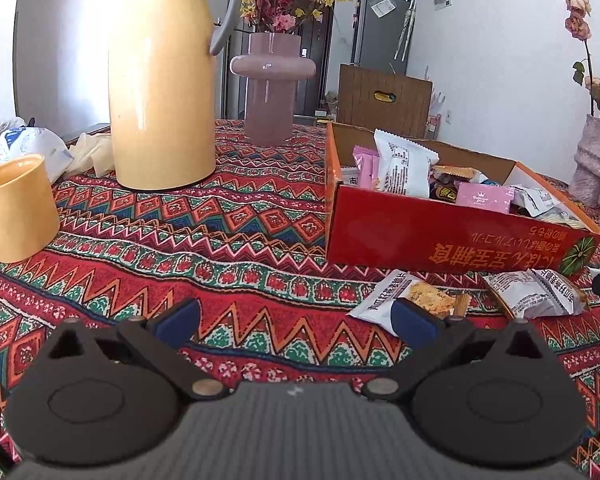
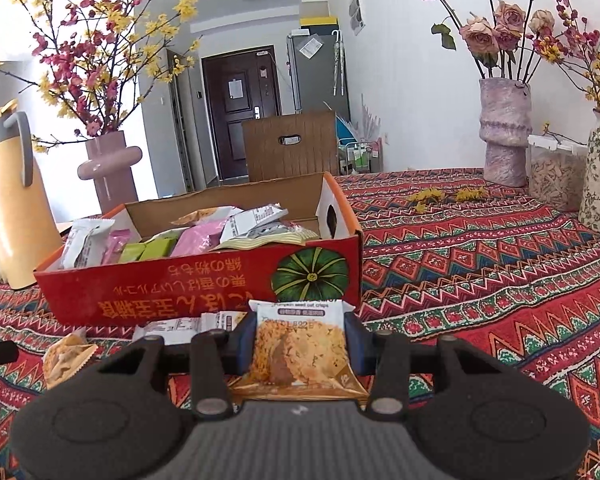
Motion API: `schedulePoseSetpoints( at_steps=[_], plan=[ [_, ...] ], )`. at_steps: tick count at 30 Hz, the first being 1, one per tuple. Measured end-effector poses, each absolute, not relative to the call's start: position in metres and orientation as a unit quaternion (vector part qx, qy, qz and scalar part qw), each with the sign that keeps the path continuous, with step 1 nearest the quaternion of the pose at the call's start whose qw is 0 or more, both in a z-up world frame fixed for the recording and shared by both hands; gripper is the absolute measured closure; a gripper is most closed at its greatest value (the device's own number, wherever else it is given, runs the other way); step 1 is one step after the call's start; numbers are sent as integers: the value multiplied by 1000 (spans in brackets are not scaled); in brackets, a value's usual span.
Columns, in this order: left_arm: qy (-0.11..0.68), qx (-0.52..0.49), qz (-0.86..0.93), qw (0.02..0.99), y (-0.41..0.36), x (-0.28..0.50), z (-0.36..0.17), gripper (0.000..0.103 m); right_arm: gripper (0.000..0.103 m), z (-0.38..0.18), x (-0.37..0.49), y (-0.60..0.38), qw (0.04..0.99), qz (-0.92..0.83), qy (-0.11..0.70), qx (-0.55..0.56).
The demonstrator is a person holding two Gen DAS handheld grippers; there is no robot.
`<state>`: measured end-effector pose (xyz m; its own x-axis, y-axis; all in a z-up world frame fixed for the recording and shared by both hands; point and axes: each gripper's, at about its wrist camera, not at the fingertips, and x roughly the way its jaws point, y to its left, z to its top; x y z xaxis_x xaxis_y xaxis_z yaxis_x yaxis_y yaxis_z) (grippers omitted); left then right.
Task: Organize snacks
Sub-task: 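Grasp a cookie packet with the right gripper while the left gripper grasps another cookie packet, then carry both cookie packets over the box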
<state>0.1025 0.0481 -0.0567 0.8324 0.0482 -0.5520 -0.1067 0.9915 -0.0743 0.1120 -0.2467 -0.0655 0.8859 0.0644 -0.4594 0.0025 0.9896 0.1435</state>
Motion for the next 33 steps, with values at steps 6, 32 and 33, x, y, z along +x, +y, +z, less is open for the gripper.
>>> schedulePoseSetpoints(
  at_steps=[6,32,33],
  plan=[
    [307,-17,27,951,36,106,-53,0,59,-67,110,-252,968,23,232,89],
    [385,14,-44,922,-16,171,-64,22,57,-68,108,-257,966,39,229,111],
    [384,13,-44,922,-16,170,-63,25,57,-68,108,-258,966,39,229,112]
  ],
)
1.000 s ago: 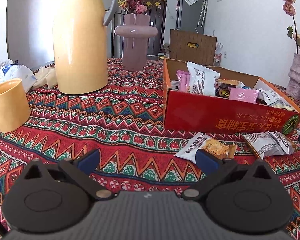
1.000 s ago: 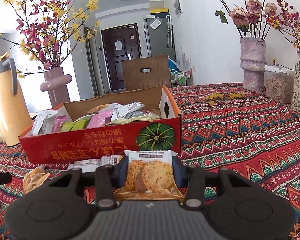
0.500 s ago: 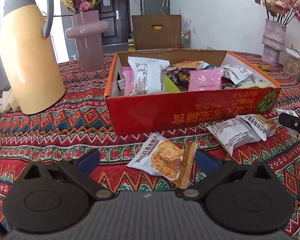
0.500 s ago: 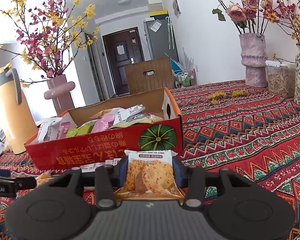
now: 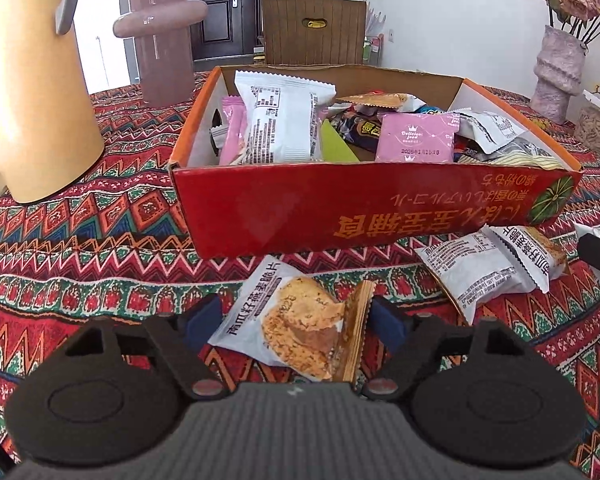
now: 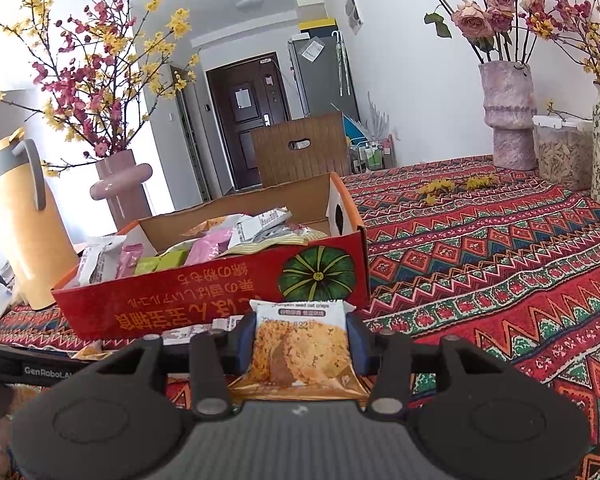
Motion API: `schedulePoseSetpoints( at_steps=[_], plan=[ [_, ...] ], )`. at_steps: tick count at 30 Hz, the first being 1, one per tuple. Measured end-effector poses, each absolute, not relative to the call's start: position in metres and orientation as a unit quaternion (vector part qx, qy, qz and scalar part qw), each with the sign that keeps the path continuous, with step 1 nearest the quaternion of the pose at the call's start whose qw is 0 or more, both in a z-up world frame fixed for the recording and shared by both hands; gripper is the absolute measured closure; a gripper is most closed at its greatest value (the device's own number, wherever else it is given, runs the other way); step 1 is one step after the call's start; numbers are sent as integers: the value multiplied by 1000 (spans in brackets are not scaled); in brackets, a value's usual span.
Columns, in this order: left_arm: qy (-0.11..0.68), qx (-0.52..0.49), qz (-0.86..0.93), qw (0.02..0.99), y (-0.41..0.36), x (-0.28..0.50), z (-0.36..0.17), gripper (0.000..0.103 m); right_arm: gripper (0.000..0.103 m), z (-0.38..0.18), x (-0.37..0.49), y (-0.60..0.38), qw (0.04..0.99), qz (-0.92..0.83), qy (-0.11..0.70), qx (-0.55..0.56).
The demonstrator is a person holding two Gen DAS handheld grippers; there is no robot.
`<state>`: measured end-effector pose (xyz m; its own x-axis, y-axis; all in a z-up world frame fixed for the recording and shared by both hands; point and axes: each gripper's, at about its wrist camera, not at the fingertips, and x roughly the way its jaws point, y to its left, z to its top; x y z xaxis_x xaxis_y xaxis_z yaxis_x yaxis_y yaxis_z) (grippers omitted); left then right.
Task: Organize snacks
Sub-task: 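Carry both cookie packets over the box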
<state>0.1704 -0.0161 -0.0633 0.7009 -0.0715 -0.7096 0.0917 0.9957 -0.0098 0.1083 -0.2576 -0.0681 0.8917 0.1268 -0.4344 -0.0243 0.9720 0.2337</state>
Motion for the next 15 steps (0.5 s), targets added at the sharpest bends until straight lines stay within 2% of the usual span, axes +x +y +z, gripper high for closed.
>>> schedulePoseSetpoints(
  at_steps=[6,12,15],
  plan=[
    [374,16,-48,926,-16,164,-61,43,57,-68,108,-257,966,39,230,112],
    [360,29,-52,931,-22,152,-58,54,57,-68,108,-257,966,39,230,112],
    [352,32,-56,934,-24,146,-56,57,57,-68,108,-257,966,39,229,112]
  ],
)
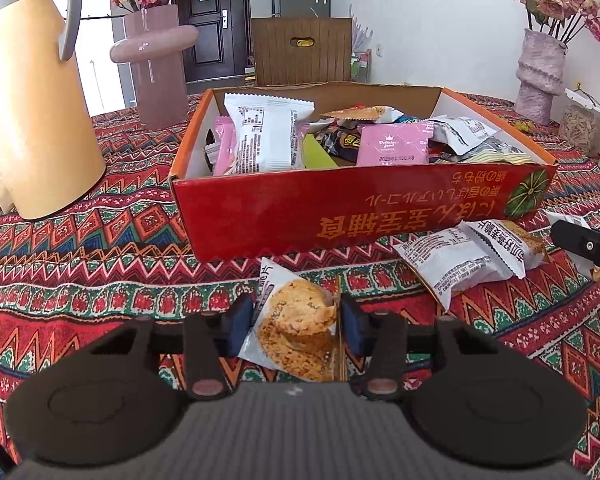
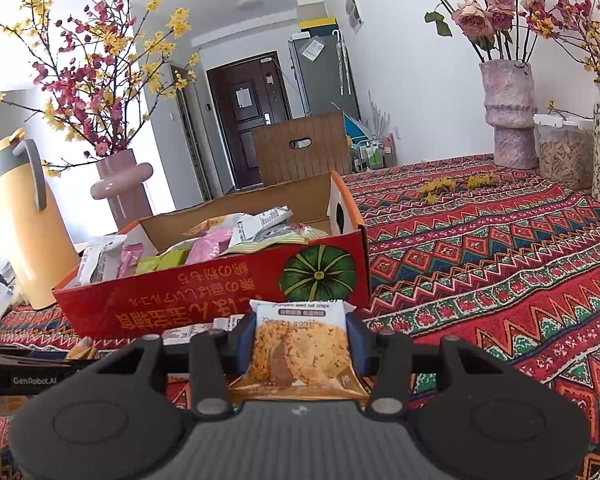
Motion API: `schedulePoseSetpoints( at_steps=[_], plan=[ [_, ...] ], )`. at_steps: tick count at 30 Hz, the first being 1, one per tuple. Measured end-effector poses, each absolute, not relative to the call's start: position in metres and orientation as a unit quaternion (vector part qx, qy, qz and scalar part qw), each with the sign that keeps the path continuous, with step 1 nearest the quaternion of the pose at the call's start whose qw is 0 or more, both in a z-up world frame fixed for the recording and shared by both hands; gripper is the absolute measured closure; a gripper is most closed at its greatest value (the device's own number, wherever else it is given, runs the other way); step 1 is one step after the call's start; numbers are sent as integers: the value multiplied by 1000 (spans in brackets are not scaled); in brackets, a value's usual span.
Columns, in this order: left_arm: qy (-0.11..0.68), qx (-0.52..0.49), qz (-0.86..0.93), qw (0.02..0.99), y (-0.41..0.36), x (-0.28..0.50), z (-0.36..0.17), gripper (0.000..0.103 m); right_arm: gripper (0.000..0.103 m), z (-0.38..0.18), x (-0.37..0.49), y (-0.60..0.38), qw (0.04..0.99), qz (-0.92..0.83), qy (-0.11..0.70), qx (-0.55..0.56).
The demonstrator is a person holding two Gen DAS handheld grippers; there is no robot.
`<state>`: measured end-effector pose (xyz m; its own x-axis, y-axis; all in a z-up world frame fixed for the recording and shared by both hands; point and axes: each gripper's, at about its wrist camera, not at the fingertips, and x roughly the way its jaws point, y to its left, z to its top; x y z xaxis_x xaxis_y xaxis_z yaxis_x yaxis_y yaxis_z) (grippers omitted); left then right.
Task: Organize snacks
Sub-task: 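Carry both cookie packets over the box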
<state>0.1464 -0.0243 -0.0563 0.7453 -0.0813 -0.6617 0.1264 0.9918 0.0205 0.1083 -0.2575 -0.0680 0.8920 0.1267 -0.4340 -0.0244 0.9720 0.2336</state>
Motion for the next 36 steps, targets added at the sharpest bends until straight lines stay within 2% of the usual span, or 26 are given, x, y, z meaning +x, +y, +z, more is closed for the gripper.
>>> schedulePoseSetpoints(
  at_steps=[16,36],
  plan=[
    [271,23,-72,960,-35,113,-15,57,57,-61,101,-254,971,44,212,103],
    [202,4,-65,977,-44,139,31,57,57,0,124,-238,986,67,140,63]
  ],
)
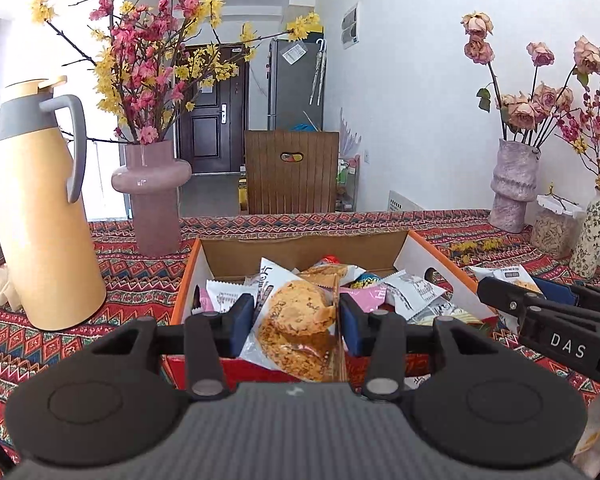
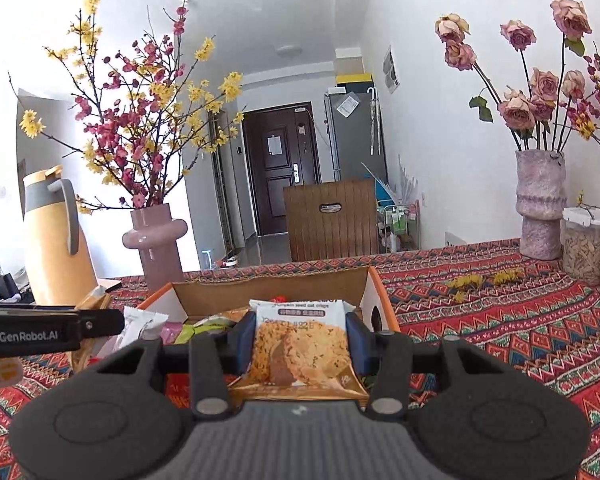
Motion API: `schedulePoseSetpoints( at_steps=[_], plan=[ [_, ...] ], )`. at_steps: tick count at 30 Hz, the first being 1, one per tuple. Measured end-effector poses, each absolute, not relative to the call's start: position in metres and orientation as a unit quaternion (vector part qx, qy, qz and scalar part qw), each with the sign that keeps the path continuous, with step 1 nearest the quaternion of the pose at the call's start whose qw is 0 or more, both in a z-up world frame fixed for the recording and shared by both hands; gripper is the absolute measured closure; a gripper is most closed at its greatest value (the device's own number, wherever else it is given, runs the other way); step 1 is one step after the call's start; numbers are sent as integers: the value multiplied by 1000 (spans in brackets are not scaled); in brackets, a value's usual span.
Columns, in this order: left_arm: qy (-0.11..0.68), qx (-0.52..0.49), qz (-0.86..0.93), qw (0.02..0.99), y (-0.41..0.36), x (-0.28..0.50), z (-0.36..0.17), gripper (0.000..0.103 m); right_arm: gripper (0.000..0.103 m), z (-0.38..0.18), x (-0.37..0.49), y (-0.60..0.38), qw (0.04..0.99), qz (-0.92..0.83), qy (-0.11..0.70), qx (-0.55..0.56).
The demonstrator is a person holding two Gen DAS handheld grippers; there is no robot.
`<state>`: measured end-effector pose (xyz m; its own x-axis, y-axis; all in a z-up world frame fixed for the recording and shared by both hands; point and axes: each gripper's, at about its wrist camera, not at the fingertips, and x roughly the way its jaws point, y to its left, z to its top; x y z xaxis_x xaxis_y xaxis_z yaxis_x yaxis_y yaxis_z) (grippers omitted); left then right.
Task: Organize snacks
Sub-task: 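Carry both cookie packets over the box, then open both grippers to drop the cookie packets into the box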
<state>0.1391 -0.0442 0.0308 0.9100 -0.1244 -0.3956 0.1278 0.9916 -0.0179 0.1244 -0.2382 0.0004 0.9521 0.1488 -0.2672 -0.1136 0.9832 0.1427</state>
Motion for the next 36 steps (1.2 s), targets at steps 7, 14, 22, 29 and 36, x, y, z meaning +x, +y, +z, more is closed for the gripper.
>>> schedulePoseSetpoints(
  at_steps=[7,14,22,29,36],
  plan=[
    [187,1,-48,981,-42,160,41,57,57,15,153,-232,988,64,129,50],
    [180,2,-28,983,-39,184,42,57,58,26,184,-219,990,59,122,40],
    [180,-3,0,984,-36,213,29,57,58,11,215,-211,990,44,130,42],
    [174,-4,12,985,-30,221,13,57,58,-7,221,-209,988,54,139,38],
    [172,-8,-3,985,-26,222,5,54,56,-17,230,-209,985,53,161,42]
  ],
)
